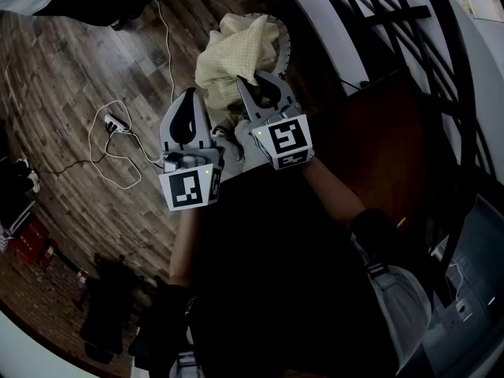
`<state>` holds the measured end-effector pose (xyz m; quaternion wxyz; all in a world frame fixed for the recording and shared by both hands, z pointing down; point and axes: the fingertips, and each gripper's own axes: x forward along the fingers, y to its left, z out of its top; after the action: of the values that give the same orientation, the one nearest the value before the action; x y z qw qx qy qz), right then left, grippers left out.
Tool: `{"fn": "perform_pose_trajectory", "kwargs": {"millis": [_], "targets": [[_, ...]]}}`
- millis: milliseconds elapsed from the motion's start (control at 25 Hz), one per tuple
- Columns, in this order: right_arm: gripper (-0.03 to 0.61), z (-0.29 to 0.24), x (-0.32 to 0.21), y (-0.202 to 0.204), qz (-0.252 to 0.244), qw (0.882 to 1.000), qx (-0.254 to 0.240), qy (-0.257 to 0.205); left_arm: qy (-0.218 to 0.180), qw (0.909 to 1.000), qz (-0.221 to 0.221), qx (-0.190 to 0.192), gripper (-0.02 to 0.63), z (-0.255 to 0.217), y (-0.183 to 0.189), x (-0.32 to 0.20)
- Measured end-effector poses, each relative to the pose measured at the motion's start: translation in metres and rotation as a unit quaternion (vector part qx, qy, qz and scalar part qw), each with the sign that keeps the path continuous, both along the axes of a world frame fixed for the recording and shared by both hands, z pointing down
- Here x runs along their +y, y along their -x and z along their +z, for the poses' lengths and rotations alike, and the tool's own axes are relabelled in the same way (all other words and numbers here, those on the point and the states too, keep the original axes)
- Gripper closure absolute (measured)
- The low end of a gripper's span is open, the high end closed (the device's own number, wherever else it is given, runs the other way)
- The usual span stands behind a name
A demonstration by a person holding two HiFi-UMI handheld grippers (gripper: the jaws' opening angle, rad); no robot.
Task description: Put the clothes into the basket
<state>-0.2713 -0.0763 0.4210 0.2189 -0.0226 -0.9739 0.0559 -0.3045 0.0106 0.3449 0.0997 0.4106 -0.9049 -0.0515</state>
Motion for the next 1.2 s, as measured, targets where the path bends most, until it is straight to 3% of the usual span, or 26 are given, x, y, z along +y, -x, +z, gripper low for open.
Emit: {"fn": "perform_pose_trajectory", "kwargs": {"millis": [360, 800, 1200], "targets": [[0.509, 0.042, -0.006, 0.003, 0.032, 0.999, 0.041, -0.002, 0.019, 0.9990, 0.027, 0.031, 0.603, 0.042, 0.012, -0.006], [0.509, 0.114, 0.002, -0.005, 0.106, 0.990, 0.092, -0.001, 0.034, 0.9935, 0.101, 0.038, 0.603, 0.101, 0.033, -0.002], [0.509, 0.184, 0.025, -0.002, 0.129, 0.982, 0.135, 0.004, 0.030, 0.9933, 0.102, 0.045, 0.603, 0.153, 0.067, 0.017]]}}
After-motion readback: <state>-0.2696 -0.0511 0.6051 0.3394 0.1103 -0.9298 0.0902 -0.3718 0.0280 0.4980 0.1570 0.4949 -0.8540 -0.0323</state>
